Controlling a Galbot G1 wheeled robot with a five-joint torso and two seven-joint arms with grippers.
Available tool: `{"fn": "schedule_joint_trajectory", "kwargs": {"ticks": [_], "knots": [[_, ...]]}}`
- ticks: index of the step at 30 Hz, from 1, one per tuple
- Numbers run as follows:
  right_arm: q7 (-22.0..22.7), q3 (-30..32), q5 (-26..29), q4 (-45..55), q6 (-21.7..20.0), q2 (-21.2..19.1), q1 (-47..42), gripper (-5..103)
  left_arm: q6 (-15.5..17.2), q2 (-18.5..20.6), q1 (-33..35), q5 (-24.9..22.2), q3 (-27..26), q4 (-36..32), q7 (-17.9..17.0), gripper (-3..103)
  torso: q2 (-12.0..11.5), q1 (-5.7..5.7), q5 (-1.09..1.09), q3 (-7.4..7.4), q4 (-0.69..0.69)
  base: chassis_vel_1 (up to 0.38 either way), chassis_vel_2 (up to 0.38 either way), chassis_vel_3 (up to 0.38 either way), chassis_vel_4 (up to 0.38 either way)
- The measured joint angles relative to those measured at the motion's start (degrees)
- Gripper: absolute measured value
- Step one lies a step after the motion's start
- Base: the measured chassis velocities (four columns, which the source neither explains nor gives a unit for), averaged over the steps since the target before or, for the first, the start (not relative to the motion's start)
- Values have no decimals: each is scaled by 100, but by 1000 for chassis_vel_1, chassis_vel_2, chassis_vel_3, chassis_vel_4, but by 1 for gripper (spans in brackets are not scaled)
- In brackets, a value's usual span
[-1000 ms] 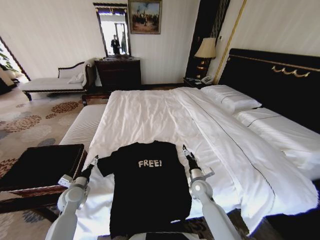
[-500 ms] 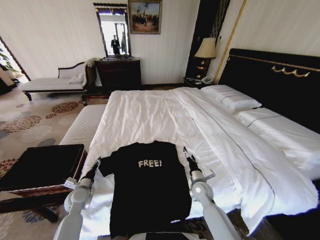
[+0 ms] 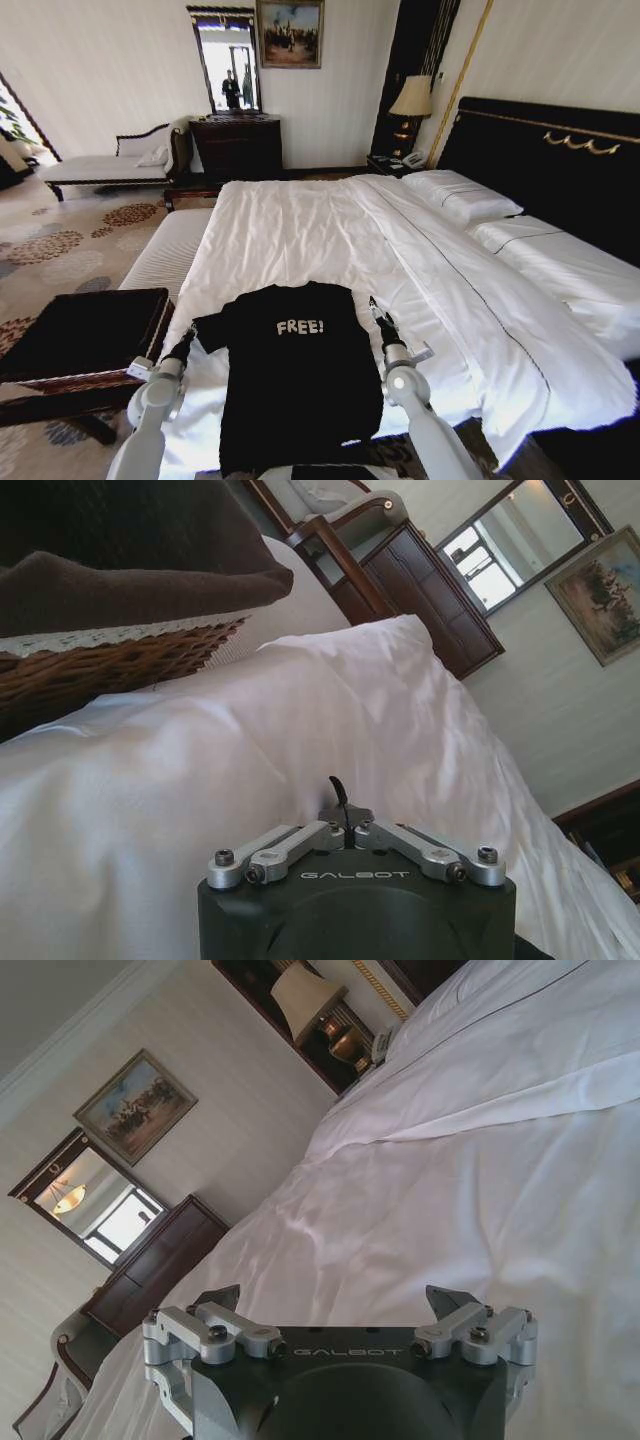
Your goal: Fold the clothes on the bed and place them into the basket.
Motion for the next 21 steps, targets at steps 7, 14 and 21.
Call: {"fn": "schedule_joint_trajectory", "kwargs": {"ticks": [7, 14, 21], "knots": [[27, 46, 7, 22, 1, -18, -45, 100, 0, 32, 36, -42, -82, -134, 0, 0, 0, 0, 0, 0, 0, 0, 0, 0, 0], [34, 32, 5, -33, 2, -17, -13, 100, 25, 136, 193, -193, -52, -789, -41, 0, 0, 0, 1, 0, 1, 0, 0, 0, 0], [45, -36, -8, -87, 4, 26, 46, 100, 72, -54, 303, -115, 286, -1248, -77, 0, 0, 0, 1, 0, 0, 0, 0, 0, 0]]}}
